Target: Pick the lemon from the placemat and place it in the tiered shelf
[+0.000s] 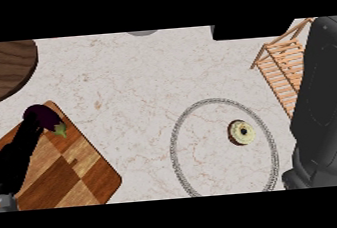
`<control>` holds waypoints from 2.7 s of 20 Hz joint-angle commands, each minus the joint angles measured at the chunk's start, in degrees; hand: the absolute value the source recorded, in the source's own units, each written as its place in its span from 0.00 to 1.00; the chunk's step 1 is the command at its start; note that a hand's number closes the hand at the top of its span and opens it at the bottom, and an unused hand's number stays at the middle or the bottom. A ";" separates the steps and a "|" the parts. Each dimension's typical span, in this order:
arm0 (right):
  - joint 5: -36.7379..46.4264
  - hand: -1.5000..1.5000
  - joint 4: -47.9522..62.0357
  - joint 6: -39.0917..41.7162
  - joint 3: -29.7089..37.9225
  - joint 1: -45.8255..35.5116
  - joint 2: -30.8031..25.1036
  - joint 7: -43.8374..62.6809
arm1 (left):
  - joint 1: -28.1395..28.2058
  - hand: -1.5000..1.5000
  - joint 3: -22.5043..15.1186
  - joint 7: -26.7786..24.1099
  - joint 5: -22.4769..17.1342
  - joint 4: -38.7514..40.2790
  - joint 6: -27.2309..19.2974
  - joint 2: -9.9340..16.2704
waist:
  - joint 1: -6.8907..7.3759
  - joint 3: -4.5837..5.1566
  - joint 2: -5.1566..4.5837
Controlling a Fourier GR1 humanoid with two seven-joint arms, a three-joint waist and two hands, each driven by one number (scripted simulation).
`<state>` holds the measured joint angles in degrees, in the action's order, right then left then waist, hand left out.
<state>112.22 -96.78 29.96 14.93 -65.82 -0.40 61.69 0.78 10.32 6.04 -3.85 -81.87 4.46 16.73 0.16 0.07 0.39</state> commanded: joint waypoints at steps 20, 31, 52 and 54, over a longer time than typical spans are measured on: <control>-1.25 0.00 -13.16 -3.31 18.53 15.60 -2.97 -2.85 | -1.18 0.50 1.75 -0.54 -0.56 1.23 1.50 0.01 | -0.44 -0.10 -0.36; -7.62 0.00 -14.55 -5.91 17.71 16.24 -4.98 -4.19 | -1.18 0.50 1.42 -2.10 1.92 3.06 0.81 -1.13 | -0.14 -0.06 -0.40; 4.16 0.00 -44.56 8.74 3.54 1.08 -1.21 1.28 | -0.07 0.50 2.53 0.11 0.59 1.38 2.11 -1.00 | -1.57 0.18 0.58; 5.38 0.00 -47.54 10.80 4.70 -0.57 -2.67 0.81 | 0.74 0.50 3.17 0.17 1.35 1.66 1.20 -0.50 | -2.63 0.23 1.15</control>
<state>109.86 -136.16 28.77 22.87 -62.25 -2.02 56.57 0.84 12.84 6.93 -3.01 -81.81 6.01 15.96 -1.24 0.14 1.03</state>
